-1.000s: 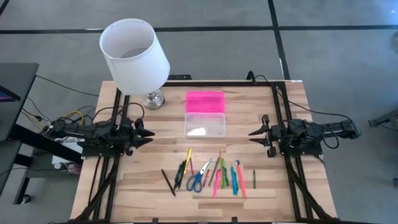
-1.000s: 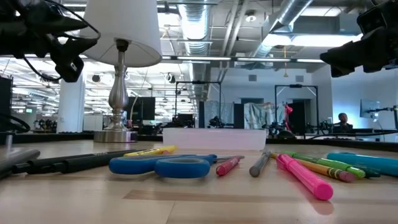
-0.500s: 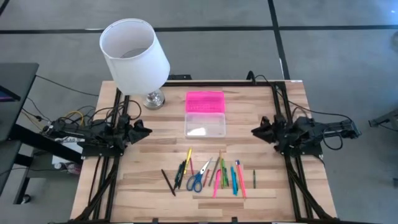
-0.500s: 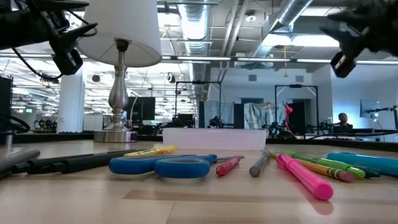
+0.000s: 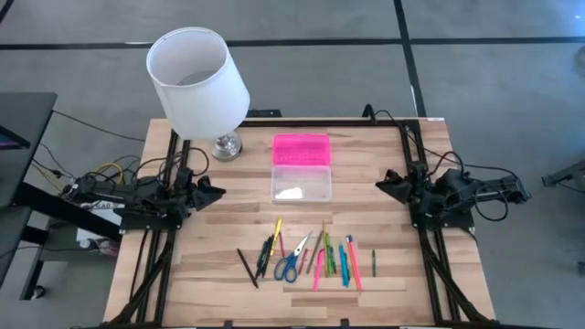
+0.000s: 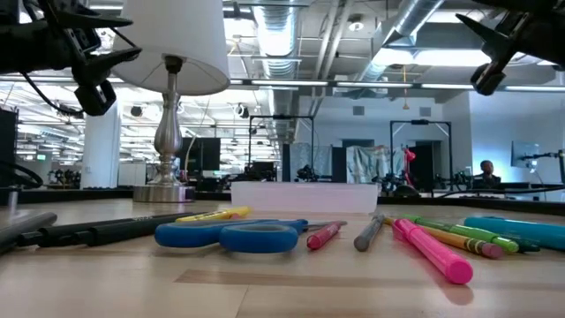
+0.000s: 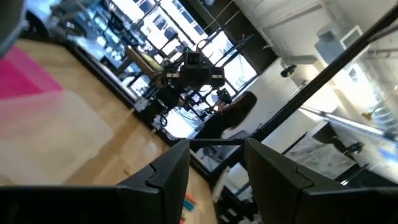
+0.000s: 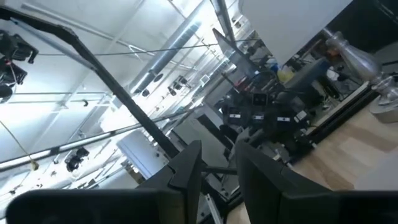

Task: Pick & place school supplies into a supply box
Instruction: Put the left black pen into the pink supply box

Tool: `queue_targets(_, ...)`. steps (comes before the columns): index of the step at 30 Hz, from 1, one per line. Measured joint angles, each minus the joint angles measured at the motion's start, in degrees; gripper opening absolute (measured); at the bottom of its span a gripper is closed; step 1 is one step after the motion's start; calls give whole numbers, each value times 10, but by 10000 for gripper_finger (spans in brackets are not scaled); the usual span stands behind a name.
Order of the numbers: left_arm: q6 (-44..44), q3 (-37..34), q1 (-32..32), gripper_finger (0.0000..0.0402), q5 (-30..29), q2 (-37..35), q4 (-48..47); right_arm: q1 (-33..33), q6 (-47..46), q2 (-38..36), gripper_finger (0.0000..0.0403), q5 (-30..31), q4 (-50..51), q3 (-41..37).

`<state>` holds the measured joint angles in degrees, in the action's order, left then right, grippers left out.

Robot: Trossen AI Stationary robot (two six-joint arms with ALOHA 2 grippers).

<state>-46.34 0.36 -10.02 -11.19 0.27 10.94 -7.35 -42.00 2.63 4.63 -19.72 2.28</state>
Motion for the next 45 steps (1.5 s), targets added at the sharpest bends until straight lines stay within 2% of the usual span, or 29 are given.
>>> queue_targets(3, -17, 0, 0, 151, -5, 0, -1, 5, 18, 0, 91, 24, 0, 0)
queue_targets(5, 0, 0, 0, 151, -31, 0, 0, 10, 48, 0, 91, 44, -2, 0)
queue_targets(10, 26, 0, 1, 151, -65, 0, 6, 24, 28, 0, 91, 87, -31, 1)
queue_targets(16, 75, 4, 0, 151, -31, 0, 91, 33, 68, 0, 91, 57, -104, 3)
queue_targets(19, 121, 29, 0, 151, -27, 1, 93, 28, 101, 9, 91, 56, -104, 23)
queue_targets(28, 249, 107, 0, 151, -24, 23, 98, 2, 251, 141, 91, 54, -103, 130)
queue_targets(34, 288, 118, 0, 151, -43, 46, 118, -14, 342, 238, 91, 42, -103, 208)
queue_targets(38, 277, 119, 0, 151, -33, 61, 157, -28, 400, 291, 91, 32, -102, 261)
queue_targets(41, 276, 119, 0, 151, 6, 75, 158, -32, 395, 319, 91, 30, -92, 297)
queue_targets(45, 255, 119, 0, 151, 26, 116, 157, -23, 353, 360, 91, 29, 4, 344)
